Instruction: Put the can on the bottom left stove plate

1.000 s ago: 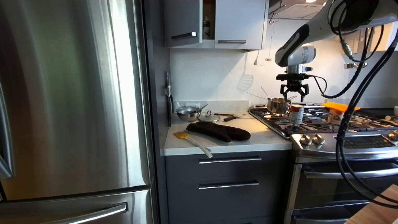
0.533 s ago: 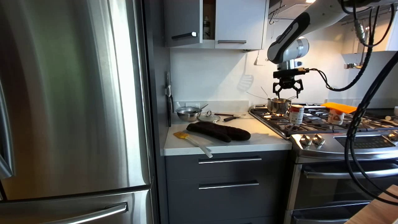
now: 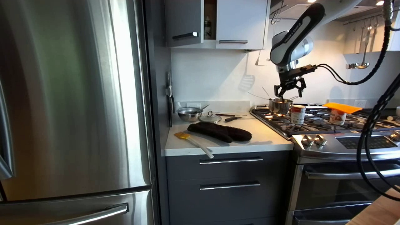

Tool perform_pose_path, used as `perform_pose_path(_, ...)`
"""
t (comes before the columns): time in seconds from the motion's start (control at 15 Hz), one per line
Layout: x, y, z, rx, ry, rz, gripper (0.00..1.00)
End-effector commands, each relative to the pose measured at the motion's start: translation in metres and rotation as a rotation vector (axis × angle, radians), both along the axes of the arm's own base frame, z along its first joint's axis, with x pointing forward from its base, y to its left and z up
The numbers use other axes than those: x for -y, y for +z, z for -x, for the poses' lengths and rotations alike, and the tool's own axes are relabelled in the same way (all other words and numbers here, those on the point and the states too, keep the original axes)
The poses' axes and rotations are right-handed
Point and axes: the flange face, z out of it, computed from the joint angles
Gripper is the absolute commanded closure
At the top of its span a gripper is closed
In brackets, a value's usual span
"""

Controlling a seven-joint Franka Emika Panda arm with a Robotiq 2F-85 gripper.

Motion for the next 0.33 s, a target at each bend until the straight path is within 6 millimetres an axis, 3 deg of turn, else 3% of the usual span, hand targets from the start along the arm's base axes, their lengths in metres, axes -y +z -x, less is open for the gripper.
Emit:
perform_pose_path(0.0, -0.01, -0.003, 0.035, -0.048, 0.197, 0.008, 0.0)
perform_pose_path(0.07, -0.004, -0.003, 0.014, -0.033, 0.101, 0.006, 0.0)
perform_pose_path(0.27, -0.008, -0.003, 0.026, -0.052, 0.163, 0.002, 0.0)
